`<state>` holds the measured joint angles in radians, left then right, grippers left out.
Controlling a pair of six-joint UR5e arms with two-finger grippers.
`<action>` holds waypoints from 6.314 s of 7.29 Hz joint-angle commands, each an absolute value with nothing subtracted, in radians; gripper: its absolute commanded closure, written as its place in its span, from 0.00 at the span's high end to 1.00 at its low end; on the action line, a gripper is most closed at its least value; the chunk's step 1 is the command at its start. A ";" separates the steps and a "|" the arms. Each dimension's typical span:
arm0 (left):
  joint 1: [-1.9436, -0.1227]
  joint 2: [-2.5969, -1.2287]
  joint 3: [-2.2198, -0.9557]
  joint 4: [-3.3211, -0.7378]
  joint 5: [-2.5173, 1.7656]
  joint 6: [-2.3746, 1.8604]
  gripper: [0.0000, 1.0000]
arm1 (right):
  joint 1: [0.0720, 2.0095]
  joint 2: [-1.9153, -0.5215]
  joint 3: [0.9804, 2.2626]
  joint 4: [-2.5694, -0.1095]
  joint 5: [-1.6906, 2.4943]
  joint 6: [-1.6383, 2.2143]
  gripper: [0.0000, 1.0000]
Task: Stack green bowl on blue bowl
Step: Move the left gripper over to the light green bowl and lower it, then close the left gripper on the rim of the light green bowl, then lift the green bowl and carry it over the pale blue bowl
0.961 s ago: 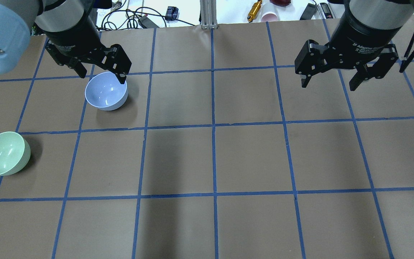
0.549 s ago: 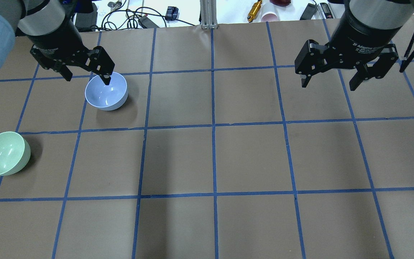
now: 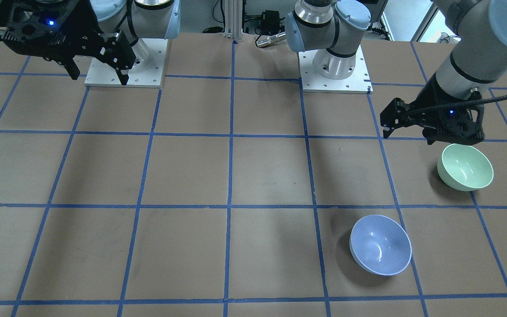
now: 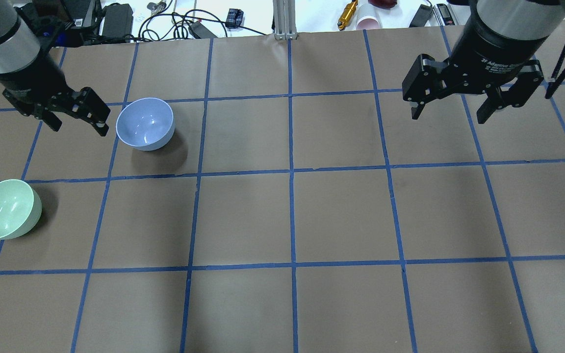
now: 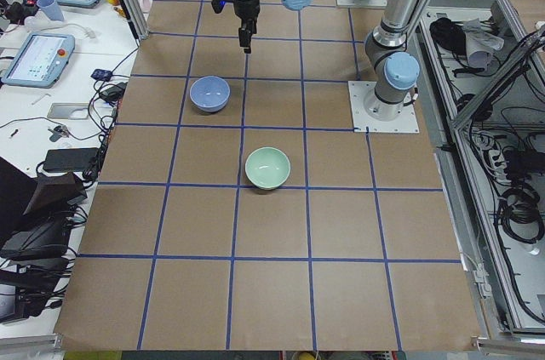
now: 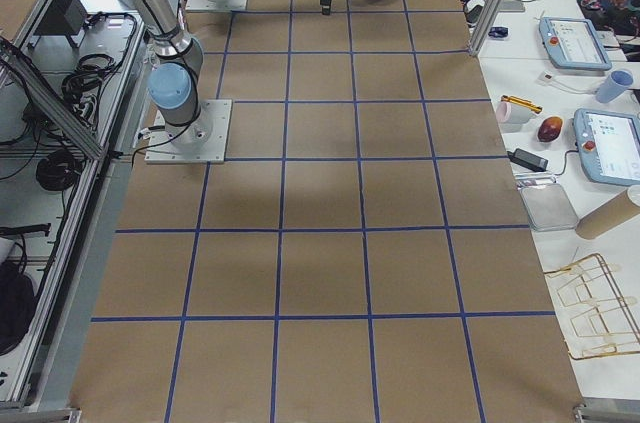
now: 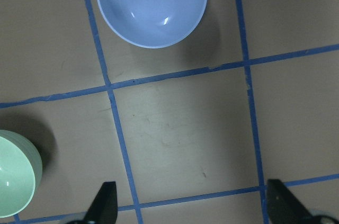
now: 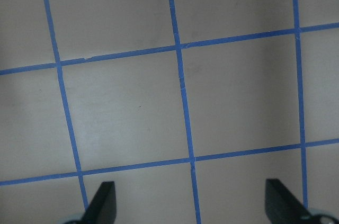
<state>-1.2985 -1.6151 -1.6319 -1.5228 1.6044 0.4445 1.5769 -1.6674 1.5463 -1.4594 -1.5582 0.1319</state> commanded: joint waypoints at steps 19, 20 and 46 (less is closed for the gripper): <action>-0.630 -1.995 -1.807 -1.000 1.481 1.063 1.00 | 1.577 -1.667 1.548 -1.460 -1.559 0.132 1.00; -0.629 -2.006 -1.807 -1.000 1.479 1.063 1.00 | 1.577 -1.667 1.546 -1.459 -1.559 0.132 1.00; -0.891 -1.911 -1.600 -1.293 1.336 0.651 0.00 | 1.577 -1.667 1.546 -1.460 -1.559 0.132 1.00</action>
<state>-0.8253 -1.9163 -1.6034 -1.2912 1.3397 0.7375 1.5769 -1.6674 1.5463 -1.4602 -1.5585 0.1319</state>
